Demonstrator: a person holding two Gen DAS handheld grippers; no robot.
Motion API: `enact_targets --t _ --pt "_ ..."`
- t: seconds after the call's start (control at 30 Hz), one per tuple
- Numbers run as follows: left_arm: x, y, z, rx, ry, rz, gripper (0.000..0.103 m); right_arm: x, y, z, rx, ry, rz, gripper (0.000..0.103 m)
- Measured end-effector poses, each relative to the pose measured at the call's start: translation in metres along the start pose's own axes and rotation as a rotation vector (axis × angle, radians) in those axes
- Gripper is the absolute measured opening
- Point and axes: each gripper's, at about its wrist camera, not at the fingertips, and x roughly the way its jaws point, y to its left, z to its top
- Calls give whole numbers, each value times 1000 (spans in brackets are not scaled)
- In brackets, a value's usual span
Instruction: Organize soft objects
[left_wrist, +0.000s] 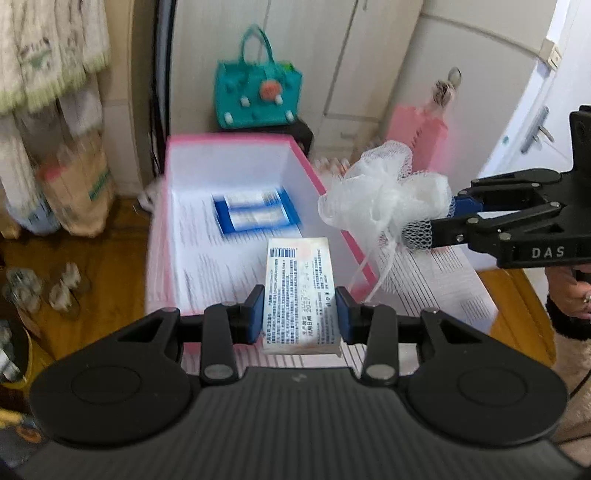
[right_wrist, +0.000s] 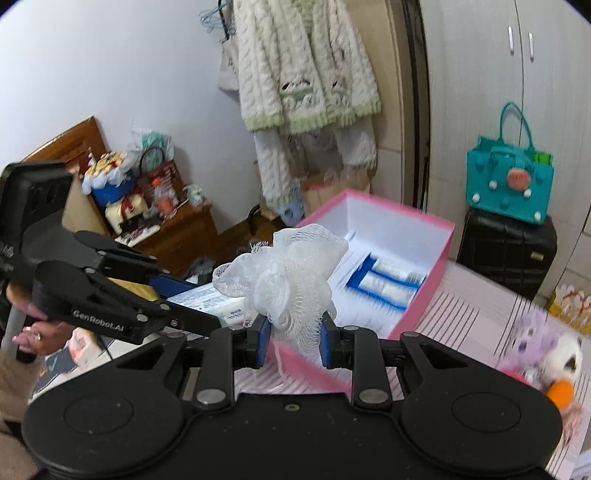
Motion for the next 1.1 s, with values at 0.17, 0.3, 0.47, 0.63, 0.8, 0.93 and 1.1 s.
enact_targets --t 0.17,0.3,0.47,0.63,0.8,0.93,1.1 --pt "12 12 31 -14 -47 16 38 28 -21 25 5 -3 -32 31" --pt "46 14 62 -1 -2 38 38 53 -39 40 3 8 -89 31" --pt "94 29 94 -4 37 117 38 85 -69 59 18 33 -143 31" --pt "139 51 110 3 78 195 38 125 -98 72 55 100 -94 31" --pt "169 61 121 37 120 280 38 161 -118 75 72 138 -58 31" --pt "186 64 128 43 139 309 38 177 -127 75 76 152 -40 31" --pt "199 64 130 48 127 328 38 189 -132 75 82 177 -12 31"
